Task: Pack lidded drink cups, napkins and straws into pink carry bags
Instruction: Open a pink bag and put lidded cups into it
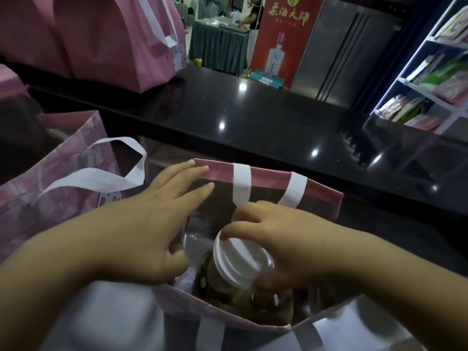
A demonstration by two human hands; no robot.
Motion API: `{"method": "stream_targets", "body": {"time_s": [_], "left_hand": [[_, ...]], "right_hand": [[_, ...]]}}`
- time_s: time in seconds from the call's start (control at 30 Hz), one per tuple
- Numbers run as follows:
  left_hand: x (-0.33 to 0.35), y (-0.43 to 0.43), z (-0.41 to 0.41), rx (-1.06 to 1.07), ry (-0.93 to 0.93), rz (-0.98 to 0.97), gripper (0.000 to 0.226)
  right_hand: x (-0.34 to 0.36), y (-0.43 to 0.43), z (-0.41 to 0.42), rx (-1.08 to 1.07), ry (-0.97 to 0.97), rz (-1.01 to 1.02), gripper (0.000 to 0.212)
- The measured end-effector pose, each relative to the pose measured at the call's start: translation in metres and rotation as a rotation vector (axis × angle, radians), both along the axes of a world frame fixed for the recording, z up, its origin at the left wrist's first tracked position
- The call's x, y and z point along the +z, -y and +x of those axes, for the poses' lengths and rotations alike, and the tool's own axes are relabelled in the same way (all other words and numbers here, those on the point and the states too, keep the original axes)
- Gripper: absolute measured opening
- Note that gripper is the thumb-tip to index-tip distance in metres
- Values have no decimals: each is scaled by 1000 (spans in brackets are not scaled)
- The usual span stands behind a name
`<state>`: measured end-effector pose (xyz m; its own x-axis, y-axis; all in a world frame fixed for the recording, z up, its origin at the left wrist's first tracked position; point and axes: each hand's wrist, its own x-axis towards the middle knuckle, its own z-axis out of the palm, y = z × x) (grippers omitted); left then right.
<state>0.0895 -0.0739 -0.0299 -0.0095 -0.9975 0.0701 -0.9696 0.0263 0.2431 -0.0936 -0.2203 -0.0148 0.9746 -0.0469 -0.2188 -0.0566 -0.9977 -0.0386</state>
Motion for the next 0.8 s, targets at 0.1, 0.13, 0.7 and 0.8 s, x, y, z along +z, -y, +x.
{"method": "stream_targets", "body": {"time_s": [0.1, 0.13, 0.7, 0.8], "left_hand": [[-2, 2, 0, -1, -17, -13, 97], [-3, 2, 0, 0, -30, -19, 97], [-3, 7, -1, 22, -122, -215, 86], [4, 7, -1, 8, -58, -243, 73]], "right_hand": [[-8, -2, 8, 25, -51, -23, 77], [-12, -2, 10, 35, -73, -37, 77], [-39, -7, 26, 96, -177, -80, 72], [-16, -9, 20, 32, -78, 15, 59]]}}
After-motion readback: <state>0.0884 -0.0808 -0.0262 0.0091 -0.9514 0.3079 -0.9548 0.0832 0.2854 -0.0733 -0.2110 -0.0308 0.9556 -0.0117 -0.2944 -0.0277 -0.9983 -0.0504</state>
